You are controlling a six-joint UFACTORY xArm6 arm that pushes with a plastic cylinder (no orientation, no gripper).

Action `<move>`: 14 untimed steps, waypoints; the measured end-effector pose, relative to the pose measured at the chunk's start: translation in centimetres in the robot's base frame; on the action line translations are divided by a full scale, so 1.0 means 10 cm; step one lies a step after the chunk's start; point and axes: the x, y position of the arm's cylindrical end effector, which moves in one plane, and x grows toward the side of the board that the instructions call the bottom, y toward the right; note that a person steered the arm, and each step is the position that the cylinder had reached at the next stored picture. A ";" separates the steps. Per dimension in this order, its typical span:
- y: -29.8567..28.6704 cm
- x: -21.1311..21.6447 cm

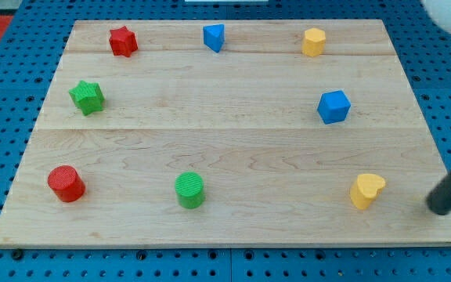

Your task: Place the yellow hexagon to the bottom left of the blue cube

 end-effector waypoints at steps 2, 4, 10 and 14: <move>-0.60 -0.55; -0.17 -0.20; -1.26 -0.91; -0.46 -1.07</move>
